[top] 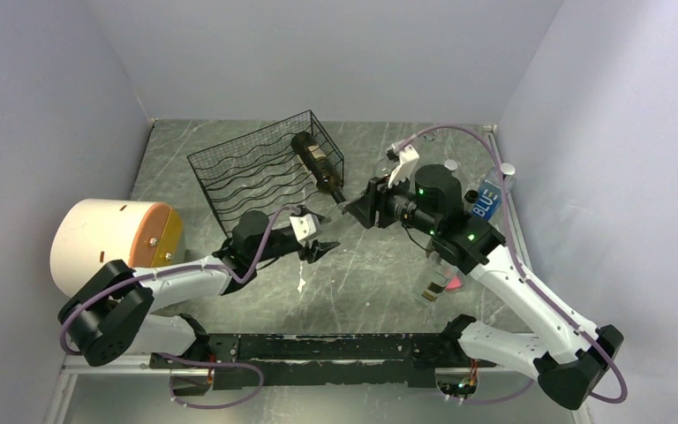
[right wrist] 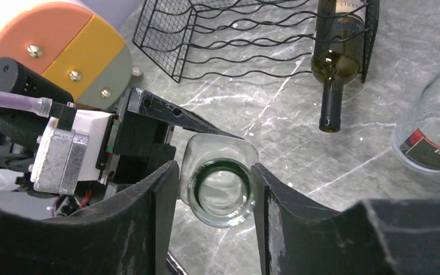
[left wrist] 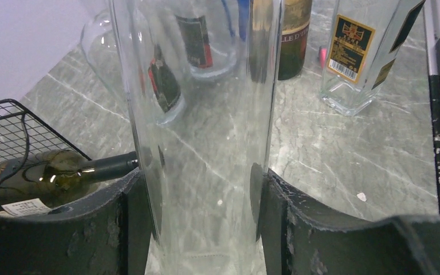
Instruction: Put the wine bottle on the wine rack
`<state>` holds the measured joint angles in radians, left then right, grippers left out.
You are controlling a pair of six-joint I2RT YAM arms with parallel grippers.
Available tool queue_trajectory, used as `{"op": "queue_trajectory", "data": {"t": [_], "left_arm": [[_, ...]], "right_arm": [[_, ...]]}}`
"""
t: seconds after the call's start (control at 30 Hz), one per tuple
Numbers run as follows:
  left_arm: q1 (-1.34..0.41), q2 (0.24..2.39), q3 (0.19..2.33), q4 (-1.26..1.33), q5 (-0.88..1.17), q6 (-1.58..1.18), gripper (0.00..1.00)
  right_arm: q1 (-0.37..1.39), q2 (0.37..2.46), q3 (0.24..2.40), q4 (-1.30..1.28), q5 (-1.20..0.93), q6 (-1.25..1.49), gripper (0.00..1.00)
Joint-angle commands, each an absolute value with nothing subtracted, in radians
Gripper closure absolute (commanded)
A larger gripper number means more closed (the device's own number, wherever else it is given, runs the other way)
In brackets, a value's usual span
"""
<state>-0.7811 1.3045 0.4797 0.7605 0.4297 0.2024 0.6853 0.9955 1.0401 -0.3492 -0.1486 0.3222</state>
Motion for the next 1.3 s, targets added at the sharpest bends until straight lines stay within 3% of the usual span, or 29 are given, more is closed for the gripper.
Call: {"op": "queue_trajectory", "data": {"t": [0.0,0.07,0.5,0.73,1.07,1.27], "left_arm": [[-0.788,1.279,0.519,0.834,0.407,0.272,0.93],[-0.788,1.27,0.507,0.866,0.403,0.32,0.93],[-0.788,1.243,0.64,0.759,0.417,0.582,0.93],[-0.791,1.253,0.767,0.521,0.512,0.989,0.93],[-0.796,1.267,0.879,0.405,0.5,1.237,0.93],[-0.808,1.286,0.957,0.377,0.535,1.324,0.93]], "right_arm": [[0.689,1.009,1.117,-0.454,-0.144,0.269,0.44],[0.689,1.009,1.134,-0.48,-0.139,0.244,0.39],[0.689,1.024,1.315,-0.657,0.009,0.188,0.26],[0.689,1.057,1.397,-0.746,-0.025,0.159,0.26],[0.69,0.989,1.301,-0.705,-0.165,0.107,0.23],[0.69,1.018,1.259,-0.701,-0.125,0.128,0.22]]}}
